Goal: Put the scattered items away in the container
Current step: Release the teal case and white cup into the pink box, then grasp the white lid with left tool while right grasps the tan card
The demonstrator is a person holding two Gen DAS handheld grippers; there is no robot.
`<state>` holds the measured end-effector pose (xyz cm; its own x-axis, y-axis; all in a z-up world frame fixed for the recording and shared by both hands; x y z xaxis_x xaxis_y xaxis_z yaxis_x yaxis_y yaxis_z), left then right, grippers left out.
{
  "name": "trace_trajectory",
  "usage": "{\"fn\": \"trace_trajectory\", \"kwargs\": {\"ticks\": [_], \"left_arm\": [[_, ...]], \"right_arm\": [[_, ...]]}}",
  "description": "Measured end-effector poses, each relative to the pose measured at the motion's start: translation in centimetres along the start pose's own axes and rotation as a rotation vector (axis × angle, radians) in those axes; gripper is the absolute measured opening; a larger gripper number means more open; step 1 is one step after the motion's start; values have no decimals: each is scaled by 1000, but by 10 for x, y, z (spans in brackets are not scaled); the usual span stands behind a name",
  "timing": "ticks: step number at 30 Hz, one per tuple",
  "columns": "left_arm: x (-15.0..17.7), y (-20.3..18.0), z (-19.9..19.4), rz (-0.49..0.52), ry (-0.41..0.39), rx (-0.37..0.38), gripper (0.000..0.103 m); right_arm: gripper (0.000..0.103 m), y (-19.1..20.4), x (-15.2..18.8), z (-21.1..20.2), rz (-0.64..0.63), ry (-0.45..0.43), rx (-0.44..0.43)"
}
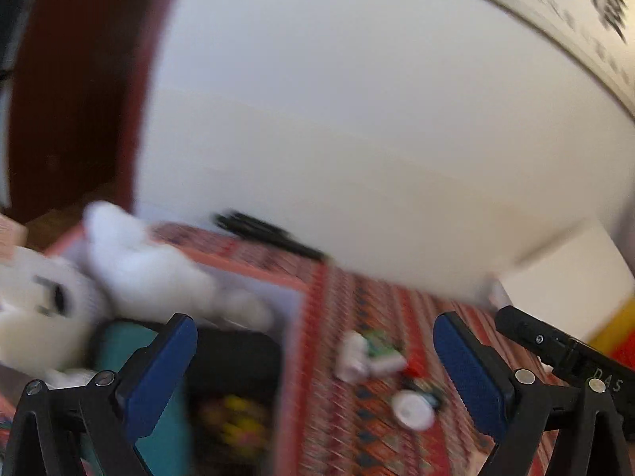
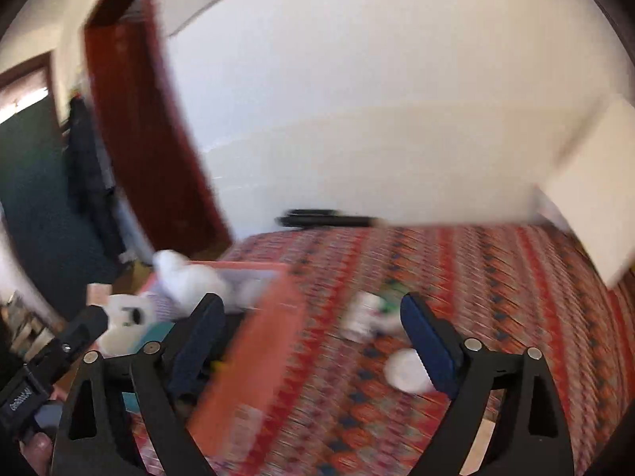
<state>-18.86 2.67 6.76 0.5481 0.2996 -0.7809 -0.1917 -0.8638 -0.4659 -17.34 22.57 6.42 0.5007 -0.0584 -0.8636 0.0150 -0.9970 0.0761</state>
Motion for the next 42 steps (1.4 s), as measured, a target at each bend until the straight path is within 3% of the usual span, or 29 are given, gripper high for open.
{"fn": "trace_trajectory", "kwargs": {"ticks": [5, 10, 12, 14, 20, 24, 25, 26, 27, 28, 30, 35, 36, 42], "left_arm": [[55, -50, 55, 88, 138, 35, 99], [109, -74, 113, 137, 262, 39, 99], [129, -83, 137, 187, 313, 20, 99], [142, -88, 162, 222, 341, -1, 99], [165, -91, 223, 205, 424, -21, 97], [193, -104, 257, 304, 458, -46, 95], [197, -106, 262, 320, 463, -48, 92], [200, -107, 267, 332, 470, -54, 79], [201, -106, 274, 339, 477, -74, 68], [198, -104, 275, 332, 474, -80, 63], [190, -99, 275, 296, 481, -75, 63], [164, -80, 256, 212, 462, -73, 63], [160, -76, 251, 197, 457, -68, 63], [123, -71, 178, 153, 370, -45, 63]], "right_arm": [[95, -93, 76, -4, 153, 128, 124], [95, -155, 150, 5, 331, 275, 168], [95, -160, 169, 15, 363, 341, 147], [95, -159, 175, 23, 311, 373, 149], [95, -145, 186, 48, 176, 446, 137], [95, -137, 191, 71, 154, 492, 95], [96, -133, 192, 77, 130, 497, 103], [96, -130, 193, 82, 92, 502, 122], [88, -127, 193, 87, 46, 509, 143], [81, -123, 193, 89, 13, 514, 159], [57, -121, 189, 90, -11, 504, 141], [51, -129, 181, 83, 77, 464, 23], [30, -128, 177, 79, 85, 447, 4], [29, -116, 162, 57, 41, 381, 8]]}}
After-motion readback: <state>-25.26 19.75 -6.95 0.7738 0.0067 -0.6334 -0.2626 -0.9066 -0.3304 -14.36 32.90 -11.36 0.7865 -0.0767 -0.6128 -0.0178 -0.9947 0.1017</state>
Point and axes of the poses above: each gripper's, at about its wrist camera, not at the fingertips, and z roughly the way its jaws point, y to its left, x to its underside, the point moved 1 cm from there along z, roughly the way its jaws point, and after that the axes turned 12 degrees about -z, right-handed, at the moved point
